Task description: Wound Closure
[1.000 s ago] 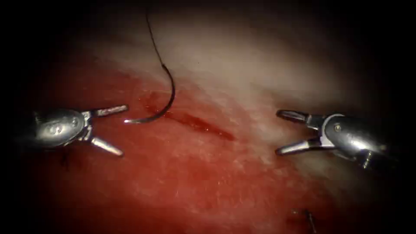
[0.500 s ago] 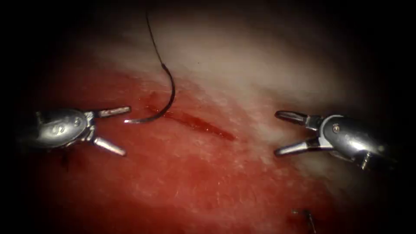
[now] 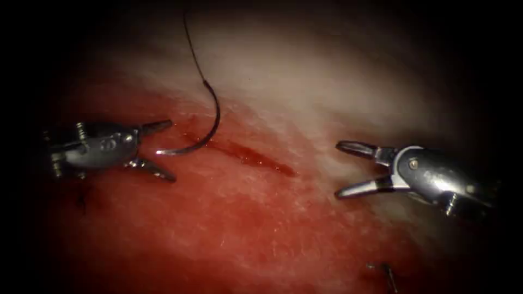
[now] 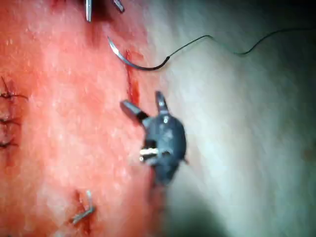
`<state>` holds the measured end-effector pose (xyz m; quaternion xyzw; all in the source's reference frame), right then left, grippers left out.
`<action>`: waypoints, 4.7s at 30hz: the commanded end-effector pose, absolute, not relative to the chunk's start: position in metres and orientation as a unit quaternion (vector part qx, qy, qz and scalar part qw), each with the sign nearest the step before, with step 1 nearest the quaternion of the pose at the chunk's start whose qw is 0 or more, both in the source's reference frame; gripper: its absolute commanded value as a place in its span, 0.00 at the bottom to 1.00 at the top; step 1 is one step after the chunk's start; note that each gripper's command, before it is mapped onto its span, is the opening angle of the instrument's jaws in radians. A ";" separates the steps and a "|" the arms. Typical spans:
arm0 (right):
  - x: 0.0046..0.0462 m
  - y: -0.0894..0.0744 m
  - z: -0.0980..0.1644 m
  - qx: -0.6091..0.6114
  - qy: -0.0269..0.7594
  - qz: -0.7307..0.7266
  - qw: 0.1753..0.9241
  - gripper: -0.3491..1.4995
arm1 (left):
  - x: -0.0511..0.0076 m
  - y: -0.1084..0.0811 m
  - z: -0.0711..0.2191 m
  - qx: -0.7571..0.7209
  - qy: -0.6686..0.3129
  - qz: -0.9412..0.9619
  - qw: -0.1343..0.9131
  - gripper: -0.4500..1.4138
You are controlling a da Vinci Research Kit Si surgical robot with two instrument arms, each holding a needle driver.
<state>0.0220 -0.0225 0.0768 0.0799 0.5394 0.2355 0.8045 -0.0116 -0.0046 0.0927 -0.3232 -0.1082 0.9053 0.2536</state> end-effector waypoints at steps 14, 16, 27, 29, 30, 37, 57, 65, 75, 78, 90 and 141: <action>0.0232 -0.023 0.077 0.081 0.537 0.233 0.807 0.72 | -0.0153 -0.003 0.095 -0.243 -0.149 0.924 0.254 0.38; 0.0233 -0.023 0.077 0.081 0.537 0.233 0.807 0.72 | -0.0156 -0.003 0.095 -0.239 -0.149 0.925 0.253 0.38; 0.0235 -0.023 0.077 0.082 0.534 0.231 0.809 0.72 | -0.0162 -0.003 0.098 -0.206 -0.149 0.932 0.257 0.44; 0.0235 -0.023 0.077 0.083 0.533 0.231 0.810 0.72 | -0.0159 -0.003 0.099 -0.196 -0.146 0.934 0.261 0.45; 0.0235 -0.023 0.077 0.083 0.533 0.231 0.810 0.72 | -0.0158 -0.003 0.099 -0.194 -0.146 0.934 0.261 0.45; 0.0236 -0.023 0.077 0.084 0.532 0.230 0.810 0.72 | -0.0159 -0.003 0.100 -0.178 -0.146 0.937 0.263 0.45; 0.0237 -0.023 0.077 0.084 0.531 0.230 0.811 0.72 | -0.0155 -0.005 0.104 -0.161 -0.169 0.934 0.271 0.19; 0.0238 -0.023 0.077 0.084 0.531 0.231 0.811 0.72 | -0.0153 -0.005 0.104 -0.158 -0.173 0.932 0.277 0.05; 0.0246 -0.023 0.077 0.095 0.530 0.283 0.794 0.69 | -0.0149 -0.005 0.103 -0.180 -0.157 0.938 0.250 0.00; 0.0260 -0.023 0.077 0.087 0.524 0.347 0.773 0.69 | -0.0147 -0.006 0.101 -0.211 -0.092 0.954 0.192 0.00; 0.0293 -0.023 0.077 0.070 0.442 0.526 0.723 0.32 | -0.0148 -0.008 0.099 -0.224 0.060 0.962 0.142 0.00; 0.0331 -0.019 0.078 0.145 0.492 0.564 0.647 0.00 | -0.0169 -0.011 0.093 -0.319 0.193 0.928 -0.027 0.00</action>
